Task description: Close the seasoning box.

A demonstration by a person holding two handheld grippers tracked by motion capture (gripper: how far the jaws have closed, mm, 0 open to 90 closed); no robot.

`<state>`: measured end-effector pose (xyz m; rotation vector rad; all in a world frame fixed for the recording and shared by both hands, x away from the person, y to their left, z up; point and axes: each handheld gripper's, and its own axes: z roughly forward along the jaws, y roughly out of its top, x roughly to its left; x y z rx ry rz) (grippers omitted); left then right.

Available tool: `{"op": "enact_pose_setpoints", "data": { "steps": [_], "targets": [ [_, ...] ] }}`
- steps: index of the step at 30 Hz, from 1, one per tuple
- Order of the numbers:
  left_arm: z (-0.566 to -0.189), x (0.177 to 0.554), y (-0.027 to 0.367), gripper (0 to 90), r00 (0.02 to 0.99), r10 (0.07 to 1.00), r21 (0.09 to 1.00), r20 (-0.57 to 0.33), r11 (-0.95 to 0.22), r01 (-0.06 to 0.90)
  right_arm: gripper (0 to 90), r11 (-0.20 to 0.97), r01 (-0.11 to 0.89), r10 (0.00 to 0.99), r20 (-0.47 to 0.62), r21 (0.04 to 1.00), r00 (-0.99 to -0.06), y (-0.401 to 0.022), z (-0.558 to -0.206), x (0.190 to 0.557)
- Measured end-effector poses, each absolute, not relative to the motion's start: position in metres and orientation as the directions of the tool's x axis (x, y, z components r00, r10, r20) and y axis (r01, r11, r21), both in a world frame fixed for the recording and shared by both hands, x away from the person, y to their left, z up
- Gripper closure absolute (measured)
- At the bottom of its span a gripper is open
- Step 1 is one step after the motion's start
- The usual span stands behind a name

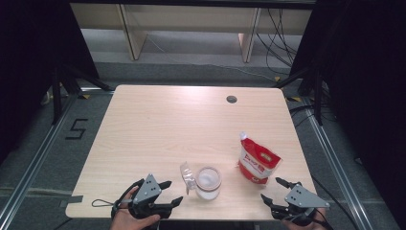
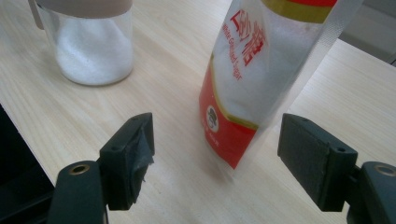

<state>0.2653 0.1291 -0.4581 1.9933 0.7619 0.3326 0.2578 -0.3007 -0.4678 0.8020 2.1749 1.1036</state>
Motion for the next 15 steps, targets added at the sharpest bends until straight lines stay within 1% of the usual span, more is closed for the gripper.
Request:
{"op": "enact_pose_setpoints", "data": {
  "steps": [1, 4, 5, 6, 8, 10, 13, 14, 15],
  "targets": [
    [-0.458, 0.266, 0.129, 52.7, 0.774, 0.631, 0.853, -0.053, -0.374, 0.364, 28.0, 0.484, 0.255, 0.721, -0.216, 0.837, -0.659, -0.3, -0.468, 0.257],
    [-0.457, 0.265, 0.128, 66.7, 0.781, 0.622, 0.858, -0.061, -0.367, 0.359, 28.0, 0.489, 0.256, 0.719, -0.219, 0.834, -0.659, -0.299, -0.467, 0.257],
    [-0.456, 0.265, 0.128, 66.7, 0.781, 0.622, 0.857, -0.045, -0.377, 0.35, 28.0, 0.496, 0.251, 0.715, -0.227, 0.831, -0.662, -0.298, -0.467, 0.257],
    [-0.454, 0.264, 0.127, 73.8, 0.785, 0.619, 0.86, -0.037, -0.379, 0.34, 28.0, 0.486, 0.255, 0.719, -0.217, 0.836, -0.66, -0.297, -0.468, 0.256],
    [-0.454, 0.265, 0.125, 78.4, 0.787, 0.616, 0.868, -0.034, -0.373, 0.329, 28.0, 0.486, 0.266, 0.723, -0.212, 0.833, -0.657, -0.297, -0.468, 0.255],
    [-0.453, 0.265, 0.124, 82.3, 0.791, 0.612, 0.87, -0.018, -0.381, 0.314, 28.0, 0.493, 0.252, 0.716, -0.224, 0.833, -0.662, -0.298, -0.468, 0.257],
    [-0.453, 0.264, 0.118, 86.5, 0.794, 0.607, 0.871, -0.009, -0.386, 0.305, 28.1, 0.494, 0.244, 0.715, -0.23, 0.834, -0.66, -0.298, -0.469, 0.258],
    [-0.452, 0.264, 0.117, 86.5, 0.796, 0.606, 0.867, 0.0, -0.396, 0.301, 28.1, 0.494, 0.244, 0.715, -0.23, 0.834, -0.66, -0.298, -0.469, 0.258],
    [-0.452, 0.267, 0.117, 87.5, 0.812, 0.584, 0.868, 0.013, -0.41, 0.281, 28.1, 0.495, 0.254, 0.716, -0.225, 0.831, -0.661, -0.298, -0.468, 0.258]
  ]
}}
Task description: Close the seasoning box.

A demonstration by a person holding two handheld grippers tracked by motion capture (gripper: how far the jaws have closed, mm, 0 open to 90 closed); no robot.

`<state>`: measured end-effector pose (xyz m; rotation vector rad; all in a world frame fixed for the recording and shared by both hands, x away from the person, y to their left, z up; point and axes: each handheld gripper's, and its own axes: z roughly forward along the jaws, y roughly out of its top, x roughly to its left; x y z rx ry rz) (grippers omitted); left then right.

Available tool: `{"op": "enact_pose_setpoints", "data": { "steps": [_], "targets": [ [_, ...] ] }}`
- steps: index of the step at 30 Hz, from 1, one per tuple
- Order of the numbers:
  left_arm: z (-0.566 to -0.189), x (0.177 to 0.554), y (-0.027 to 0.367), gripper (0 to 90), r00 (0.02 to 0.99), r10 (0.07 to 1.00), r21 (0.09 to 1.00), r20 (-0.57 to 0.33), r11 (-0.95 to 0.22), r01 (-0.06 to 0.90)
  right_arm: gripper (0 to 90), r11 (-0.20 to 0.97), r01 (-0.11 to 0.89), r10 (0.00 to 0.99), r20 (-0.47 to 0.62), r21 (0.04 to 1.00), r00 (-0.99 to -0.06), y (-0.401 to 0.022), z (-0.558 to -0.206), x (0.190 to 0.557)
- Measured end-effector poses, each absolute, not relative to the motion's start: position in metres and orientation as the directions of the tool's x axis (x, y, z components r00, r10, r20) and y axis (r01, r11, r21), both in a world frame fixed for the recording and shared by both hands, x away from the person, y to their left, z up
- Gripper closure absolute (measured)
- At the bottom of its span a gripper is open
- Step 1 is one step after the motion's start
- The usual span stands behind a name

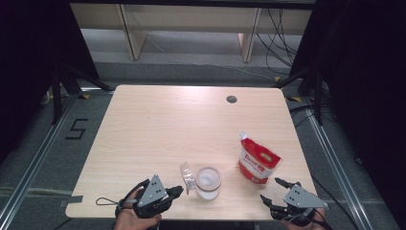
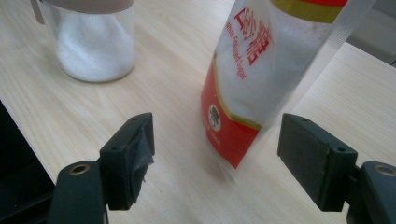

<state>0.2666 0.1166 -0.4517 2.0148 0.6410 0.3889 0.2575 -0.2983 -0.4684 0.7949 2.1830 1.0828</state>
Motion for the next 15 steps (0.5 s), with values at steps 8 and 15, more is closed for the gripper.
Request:
{"op": "enact_pose_setpoints", "data": {
  "steps": [8, 15],
  "targets": [
    [-0.449, 0.266, 0.108, 89.3, 0.813, 0.583, 0.869, 0.01, -0.407, 0.281, 28.1, 0.512, 0.247, 0.706, -0.239, 0.822, -0.667, -0.297, -0.469, 0.257],
    [-0.444, 0.27, 0.105, 89.3, 0.813, 0.583, 0.873, 0.016, -0.404, 0.273, 28.1, 0.514, 0.238, 0.702, -0.245, 0.824, -0.669, -0.296, -0.469, 0.257]
  ]
}}
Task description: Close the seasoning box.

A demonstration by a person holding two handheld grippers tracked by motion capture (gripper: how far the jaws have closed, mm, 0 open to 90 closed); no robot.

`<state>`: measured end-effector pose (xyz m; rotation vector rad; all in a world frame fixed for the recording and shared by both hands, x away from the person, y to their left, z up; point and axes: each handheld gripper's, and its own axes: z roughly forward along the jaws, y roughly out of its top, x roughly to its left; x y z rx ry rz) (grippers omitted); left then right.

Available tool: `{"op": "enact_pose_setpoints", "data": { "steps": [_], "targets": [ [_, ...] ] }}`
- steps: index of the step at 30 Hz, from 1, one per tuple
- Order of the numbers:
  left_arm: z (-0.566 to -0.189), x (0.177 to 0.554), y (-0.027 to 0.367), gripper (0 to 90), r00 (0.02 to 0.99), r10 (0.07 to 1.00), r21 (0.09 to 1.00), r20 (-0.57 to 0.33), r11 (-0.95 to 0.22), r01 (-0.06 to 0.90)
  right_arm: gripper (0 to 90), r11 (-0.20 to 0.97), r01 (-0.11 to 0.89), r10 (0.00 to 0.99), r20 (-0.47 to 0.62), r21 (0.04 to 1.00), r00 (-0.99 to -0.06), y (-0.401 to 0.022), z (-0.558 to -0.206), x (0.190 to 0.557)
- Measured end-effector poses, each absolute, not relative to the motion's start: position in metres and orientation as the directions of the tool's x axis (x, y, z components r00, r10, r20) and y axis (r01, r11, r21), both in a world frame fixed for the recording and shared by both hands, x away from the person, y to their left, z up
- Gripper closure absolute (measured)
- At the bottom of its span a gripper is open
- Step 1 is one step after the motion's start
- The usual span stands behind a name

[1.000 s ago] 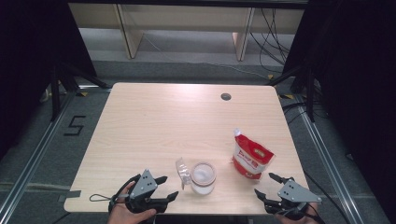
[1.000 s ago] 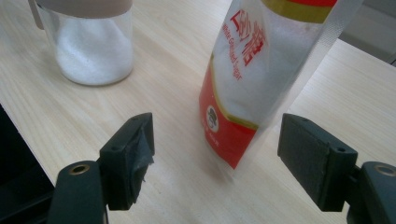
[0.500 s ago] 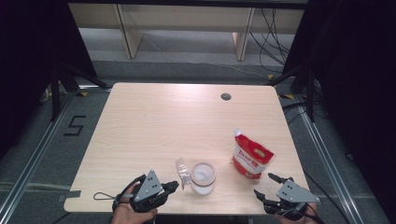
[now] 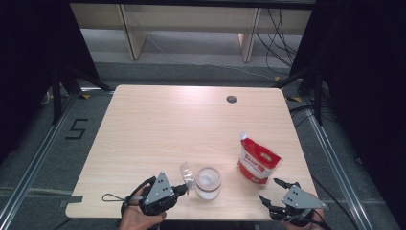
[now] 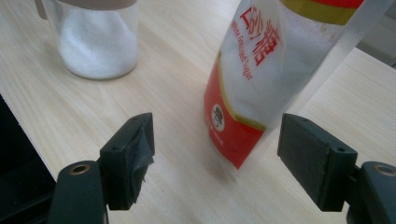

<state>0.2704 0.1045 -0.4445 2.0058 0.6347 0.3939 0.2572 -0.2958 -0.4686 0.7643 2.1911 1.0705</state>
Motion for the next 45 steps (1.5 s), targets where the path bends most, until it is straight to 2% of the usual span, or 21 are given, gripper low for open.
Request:
{"op": "enact_pose_setpoints", "data": {
  "steps": [11, 15, 16, 23, 33, 39, 40, 41, 45],
  "targets": [
    [-0.444, 0.272, 0.1, 89.2, 0.816, 0.577, 0.877, 0.029, -0.407, 0.256, 28.1, 0.503, 0.265, 0.717, -0.226, 0.823, -0.659, -0.295, -0.469, 0.255],
    [-0.444, 0.272, 0.098, 89.2, 0.82, 0.572, 0.876, 0.014, -0.403, 0.266, 28.1, 0.518, 0.249, 0.704, -0.243, 0.818, -0.667, -0.296, -0.469, 0.257],
    [-0.443, 0.273, 0.098, 89.2, 0.825, 0.564, 0.876, 0.041, -0.418, 0.243, 28.1, 0.523, 0.242, 0.699, -0.249, 0.818, -0.671, -0.296, -0.469, 0.257],
    [-0.444, 0.271, 0.096, 88.2, 0.817, 0.576, 0.883, 0.009, -0.388, 0.264, 28.1, 0.517, 0.243, 0.704, -0.246, 0.821, -0.666, -0.296, -0.469, 0.257],
    [-0.443, 0.27, 0.094, 86.2, 0.827, 0.561, 0.879, 0.032, -0.41, 0.244, 28.1, 0.519, 0.244, 0.701, -0.245, 0.819, -0.669, -0.295, -0.469, 0.257],
    [-0.443, 0.269, 0.096, 76.5, 0.83, 0.557, 0.876, -0.007, -0.397, 0.274, 28.1, 0.519, 0.246, 0.702, -0.245, 0.819, -0.668, -0.295, -0.469, 0.256],
    [-0.444, 0.27, 0.097, 73.3, 0.835, 0.55, 0.876, -0.001, -0.402, 0.266, 28.1, 0.518, 0.246, 0.702, -0.243, 0.819, -0.669, -0.295, -0.469, 0.256],
    [-0.444, 0.269, 0.1, 66.5, 0.822, 0.568, 0.873, -0.026, -0.388, 0.295, 28.1, 0.515, 0.245, 0.701, -0.239, 0.822, -0.672, -0.295, -0.469, 0.257],
    [-0.446, 0.271, 0.105, 54.7, 0.812, 0.58, 0.871, -0.062, -0.366, 0.327, 27.9, 0.5, 0.252, 0.706, -0.222, 0.829, -0.672, -0.295, -0.469, 0.256]
  ]
}}
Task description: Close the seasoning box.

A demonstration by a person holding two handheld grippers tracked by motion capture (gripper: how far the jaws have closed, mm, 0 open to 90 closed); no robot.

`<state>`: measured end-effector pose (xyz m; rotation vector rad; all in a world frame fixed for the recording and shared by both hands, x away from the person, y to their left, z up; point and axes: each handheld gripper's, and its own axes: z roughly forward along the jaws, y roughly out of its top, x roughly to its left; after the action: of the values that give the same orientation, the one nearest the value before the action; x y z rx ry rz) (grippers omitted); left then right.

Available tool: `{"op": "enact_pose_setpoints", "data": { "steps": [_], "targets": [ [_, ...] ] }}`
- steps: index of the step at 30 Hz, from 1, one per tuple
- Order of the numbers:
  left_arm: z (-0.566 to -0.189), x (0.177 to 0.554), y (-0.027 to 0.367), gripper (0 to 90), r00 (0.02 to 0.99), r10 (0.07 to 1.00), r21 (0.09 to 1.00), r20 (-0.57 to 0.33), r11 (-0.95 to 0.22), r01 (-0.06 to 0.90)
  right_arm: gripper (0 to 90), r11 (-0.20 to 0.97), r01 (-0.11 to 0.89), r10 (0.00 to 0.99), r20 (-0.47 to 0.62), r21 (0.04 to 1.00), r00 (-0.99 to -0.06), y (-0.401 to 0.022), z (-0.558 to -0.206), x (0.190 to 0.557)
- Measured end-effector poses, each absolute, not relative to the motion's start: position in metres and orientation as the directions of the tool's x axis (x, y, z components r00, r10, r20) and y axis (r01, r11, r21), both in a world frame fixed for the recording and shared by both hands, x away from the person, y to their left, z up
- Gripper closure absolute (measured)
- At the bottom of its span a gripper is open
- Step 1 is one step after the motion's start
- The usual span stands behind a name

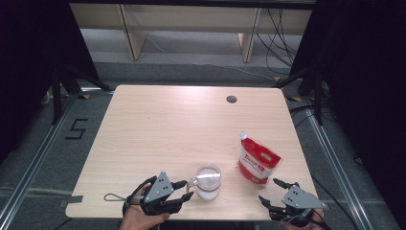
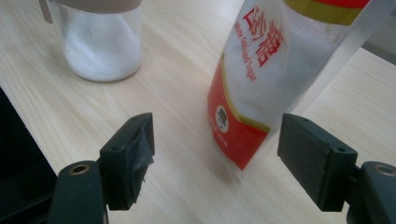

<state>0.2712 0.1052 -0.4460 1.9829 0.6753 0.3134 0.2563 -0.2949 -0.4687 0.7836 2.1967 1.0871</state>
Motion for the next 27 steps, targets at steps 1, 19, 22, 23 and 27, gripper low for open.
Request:
{"op": "enact_pose_setpoints", "data": {
  "steps": [1, 19, 22, 23, 27],
  "targets": [
    [-0.446, 0.271, 0.105, 52.5, 0.812, 0.58, 0.871, -0.062, -0.366, 0.327, 27.9, 0.5, 0.252, 0.706, -0.222, 0.829, -0.672, -0.295, -0.469, 0.256],
    [-0.455, 0.272, 0.121, 25.7, 0.782, 0.61, 0.851, -0.131, -0.336, 0.404, 23.0, 0.436, 0.277, 0.728, -0.155, 0.857, -0.668, -0.294, -0.467, 0.254],
    [-0.457, 0.271, 0.122, 24.2, 0.785, 0.607, 0.849, -0.125, -0.344, 0.401, 21.1, 0.427, 0.279, 0.733, -0.148, 0.86, -0.664, -0.294, -0.467, 0.254],
    [-0.459, 0.271, 0.125, 20.7, 0.791, 0.602, 0.843, -0.11, -0.365, 0.395, 20.4, 0.41, 0.285, 0.735, -0.129, 0.866, -0.666, -0.294, -0.468, 0.254],
    [-0.464, 0.269, 0.126, 18.8, 0.784, 0.611, 0.841, -0.112, -0.363, 0.403, 18.5, 0.411, 0.286, 0.739, -0.133, 0.866, -0.661, -0.295, -0.467, 0.252]
  ]
}}
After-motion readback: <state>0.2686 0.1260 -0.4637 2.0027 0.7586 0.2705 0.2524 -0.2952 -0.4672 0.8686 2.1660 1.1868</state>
